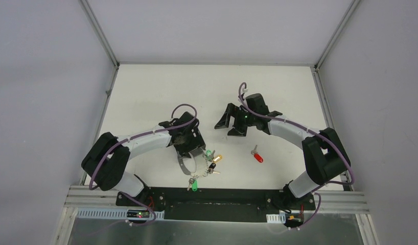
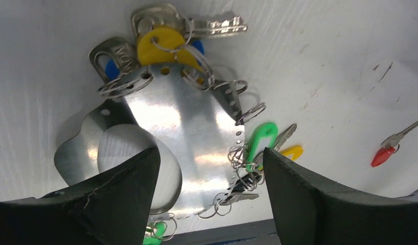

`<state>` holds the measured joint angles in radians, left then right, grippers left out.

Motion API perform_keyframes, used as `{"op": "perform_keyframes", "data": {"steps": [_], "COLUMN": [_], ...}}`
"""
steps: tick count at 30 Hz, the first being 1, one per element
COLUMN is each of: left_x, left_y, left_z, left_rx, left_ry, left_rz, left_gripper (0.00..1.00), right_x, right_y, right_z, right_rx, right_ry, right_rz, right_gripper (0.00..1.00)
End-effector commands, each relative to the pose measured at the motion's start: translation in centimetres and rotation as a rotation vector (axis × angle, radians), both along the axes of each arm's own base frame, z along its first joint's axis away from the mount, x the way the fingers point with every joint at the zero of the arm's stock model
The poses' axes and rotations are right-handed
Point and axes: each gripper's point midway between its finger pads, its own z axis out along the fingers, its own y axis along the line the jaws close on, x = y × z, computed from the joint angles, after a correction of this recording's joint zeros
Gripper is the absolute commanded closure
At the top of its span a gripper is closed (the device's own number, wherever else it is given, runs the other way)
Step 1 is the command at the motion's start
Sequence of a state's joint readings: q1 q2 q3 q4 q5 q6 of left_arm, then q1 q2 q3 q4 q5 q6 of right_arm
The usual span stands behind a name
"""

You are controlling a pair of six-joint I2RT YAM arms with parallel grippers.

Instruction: Put the keys on the keyring

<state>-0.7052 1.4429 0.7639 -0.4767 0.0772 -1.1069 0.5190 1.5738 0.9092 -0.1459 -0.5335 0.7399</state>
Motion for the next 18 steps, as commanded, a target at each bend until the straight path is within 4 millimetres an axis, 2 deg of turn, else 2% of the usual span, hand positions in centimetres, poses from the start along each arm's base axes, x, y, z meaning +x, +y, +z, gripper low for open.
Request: {"op": "perform_keyframes", "data": {"steps": [1,6,10,14,18], "left_x": [3.4,7.2,8.9,8.7,7.1], "left_y": [-0.5,-3.1,-4.1,-3.7,-2.2], "left_z": [0.7,1.3,2.5,5.2,7.7], "left_rx": [0.036,0.032,0.021,-0.002,-0.036], "left_ry": [-0.061,-0.097,-0.145,-0.225,-0.293], "left_rz": [-0.010,-0.140,-0.198,-0.206,-0.184], "left_gripper": [0.24,0.23,0.23,0.22,0.22], "right_x": [1.1,1.3,0.8,0.4,0.1], "right_y": [0.1,-0.9,-1.2,-1.4,-0.8], "right_z": [1.7,1.4,1.4,1.2,0.7], "right_rx": [0.059,0.056,0.044,0.029,0.008], "right_ry": [-0.052,-0.044,-0.053,-0.073,-0.071], "right_rz": [0.030,0.027,0.060,0.096,0.127], "right_gripper": [0.07,0.07,0.08,0.09,0.12]}}
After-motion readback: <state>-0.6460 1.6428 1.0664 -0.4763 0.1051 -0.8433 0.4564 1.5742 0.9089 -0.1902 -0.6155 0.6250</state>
